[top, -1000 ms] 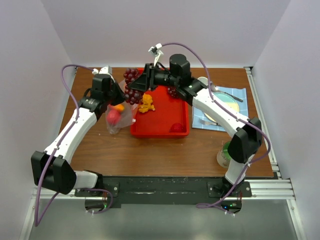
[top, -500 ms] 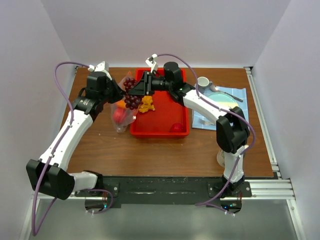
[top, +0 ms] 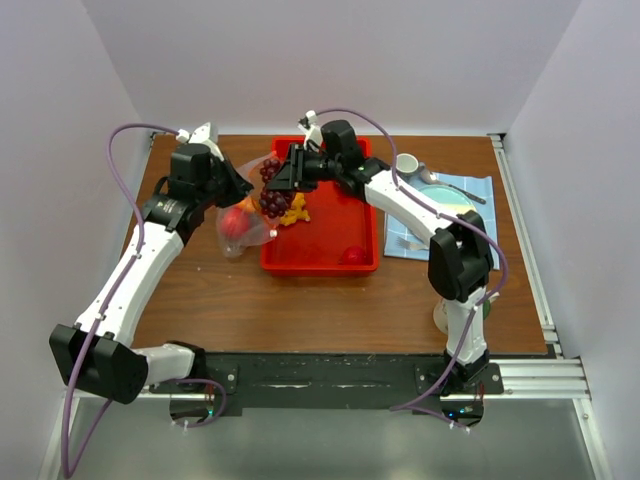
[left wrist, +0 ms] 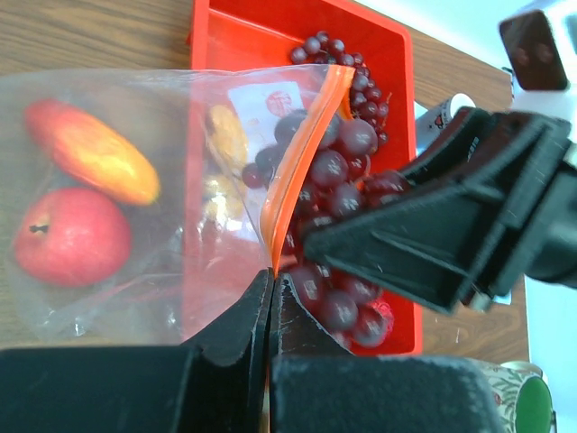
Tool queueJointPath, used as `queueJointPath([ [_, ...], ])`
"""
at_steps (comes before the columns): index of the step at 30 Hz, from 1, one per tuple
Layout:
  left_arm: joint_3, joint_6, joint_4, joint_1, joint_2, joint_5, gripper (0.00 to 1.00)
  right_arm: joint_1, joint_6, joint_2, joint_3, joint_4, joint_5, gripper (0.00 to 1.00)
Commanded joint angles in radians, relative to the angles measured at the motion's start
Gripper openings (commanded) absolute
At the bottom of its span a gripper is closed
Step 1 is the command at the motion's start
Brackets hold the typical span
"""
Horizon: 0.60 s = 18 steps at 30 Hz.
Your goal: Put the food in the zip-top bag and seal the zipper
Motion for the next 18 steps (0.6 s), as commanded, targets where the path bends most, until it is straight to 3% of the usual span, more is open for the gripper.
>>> queueJointPath([
  [1, 0.013, 0.022, 0.034, 0.005, -0.031, 0.054, 0.00, -0.002, -0.086, 0.005, 0.138, -0.230, 0.197, 0.26],
  [12, -0.021, -0.002, 0.083, 0.002, 0.001, 0.128, 0.00, 0.103, -0.159, 0.054, 0.310, -0.426, 0.476, 0.67],
  [18, -0.025, -0.021, 0.087, 0.002, 0.003, 0.090, 0.00, 0.129, -0.192, 0.059, 0.333, -0.473, 0.544, 0.77],
])
